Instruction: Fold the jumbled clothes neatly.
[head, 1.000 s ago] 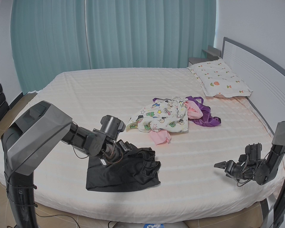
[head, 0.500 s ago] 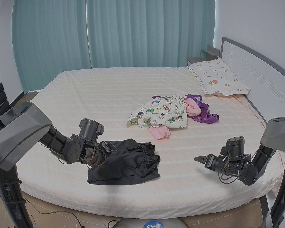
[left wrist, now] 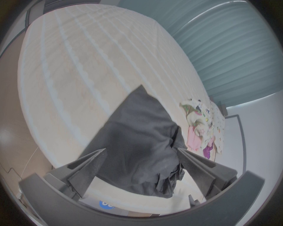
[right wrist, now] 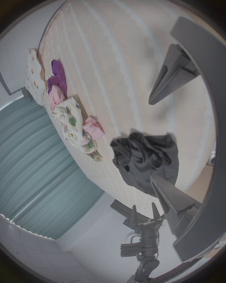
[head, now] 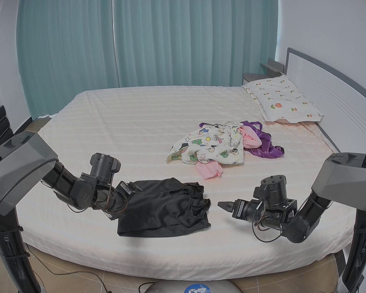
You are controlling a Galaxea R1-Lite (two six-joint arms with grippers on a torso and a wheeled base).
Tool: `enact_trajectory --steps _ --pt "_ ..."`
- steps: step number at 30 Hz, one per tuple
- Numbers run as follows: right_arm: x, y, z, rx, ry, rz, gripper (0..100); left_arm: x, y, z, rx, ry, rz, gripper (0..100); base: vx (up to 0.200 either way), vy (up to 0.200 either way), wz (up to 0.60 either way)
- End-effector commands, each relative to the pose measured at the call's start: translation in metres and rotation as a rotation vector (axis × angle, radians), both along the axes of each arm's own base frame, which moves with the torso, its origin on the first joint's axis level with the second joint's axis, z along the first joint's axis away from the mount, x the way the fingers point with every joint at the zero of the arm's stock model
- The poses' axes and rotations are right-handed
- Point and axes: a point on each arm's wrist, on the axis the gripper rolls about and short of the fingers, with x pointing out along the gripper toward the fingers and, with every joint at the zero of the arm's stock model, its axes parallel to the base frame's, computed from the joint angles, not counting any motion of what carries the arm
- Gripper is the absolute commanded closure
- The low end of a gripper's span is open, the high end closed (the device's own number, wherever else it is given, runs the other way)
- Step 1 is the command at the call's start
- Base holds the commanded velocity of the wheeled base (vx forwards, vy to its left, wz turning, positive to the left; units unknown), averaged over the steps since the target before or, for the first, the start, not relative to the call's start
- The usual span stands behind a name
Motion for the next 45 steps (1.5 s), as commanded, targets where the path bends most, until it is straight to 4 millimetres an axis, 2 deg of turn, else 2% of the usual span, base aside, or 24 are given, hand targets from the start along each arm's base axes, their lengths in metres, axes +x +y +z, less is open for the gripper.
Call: enact_trajectory --steps 1,4,9,12,17,25,26,30,37,45 --pt "0.003 0.014 -0.007 -0.023 0.001 0.015 0 -0.003 0.009 -0.007 -0.012 -0.006 0.025 0 0.000 0.200 0.00" --pt "0.006 0.015 -0.004 -0.036 -0.011 0.011 0 -0.004 0.014 -0.005 -0.045 -0.014 0.054 0 0.000 0.000 0.00" --pt "0.004 0.016 -0.008 -0.109 -0.011 0.050 0 -0.006 0.021 -0.005 -0.068 -0.003 0.059 0 0.000 0.000 0.00" --pt "0.001 0.031 -0.019 -0.165 -0.018 0.074 0 -0.007 0.027 -0.007 -0.096 0.018 0.065 0 0.000 0.000 0.00" --pt "0.003 0.035 -0.031 -0.249 -0.035 0.093 0 -0.008 0.027 -0.008 -0.096 0.023 0.067 0 0.000 0.000 0.00" --pt "0.006 0.041 -0.041 -0.285 -0.027 0.126 0 -0.009 0.026 -0.010 -0.095 0.028 0.065 0 0.000 0.000 0.00" --pt "0.003 0.042 -0.043 -0.290 -0.021 0.136 100 -0.009 0.026 -0.010 -0.095 0.028 0.065 0 0.000 0.000 0.00" --pt "-0.002 0.043 -0.044 -0.309 -0.022 0.155 100 -0.008 0.026 -0.011 -0.094 0.031 0.066 0 0.000 0.000 0.00" --pt "-0.007 0.037 -0.032 -0.310 -0.035 0.149 100 -0.010 0.026 -0.013 -0.092 0.040 0.066 0 0.000 0.000 0.00" --pt "-0.018 0.016 -0.025 -0.306 -0.020 0.116 100 -0.011 0.026 -0.015 -0.091 0.047 0.062 0 0.000 0.000 0.00"
